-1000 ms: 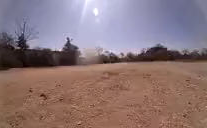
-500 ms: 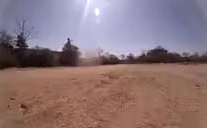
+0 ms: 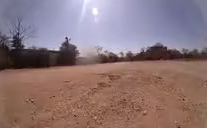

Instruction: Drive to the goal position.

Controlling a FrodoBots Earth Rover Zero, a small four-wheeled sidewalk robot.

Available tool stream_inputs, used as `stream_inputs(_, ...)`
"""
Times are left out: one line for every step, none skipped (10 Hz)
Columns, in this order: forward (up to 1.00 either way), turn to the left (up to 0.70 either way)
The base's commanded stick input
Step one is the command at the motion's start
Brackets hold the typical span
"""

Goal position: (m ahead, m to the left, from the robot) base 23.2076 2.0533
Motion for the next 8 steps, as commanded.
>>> stream_inputs(1.0,0.0)
stream_inputs(1.0,0.0)
stream_inputs(1.0,0.0)
stream_inputs(1.0,0.0)
stream_inputs(1.0,0.0)
stream_inputs(1.0,0.0)
stream_inputs(1.0,0.0)
stream_inputs(1.0,0.0)
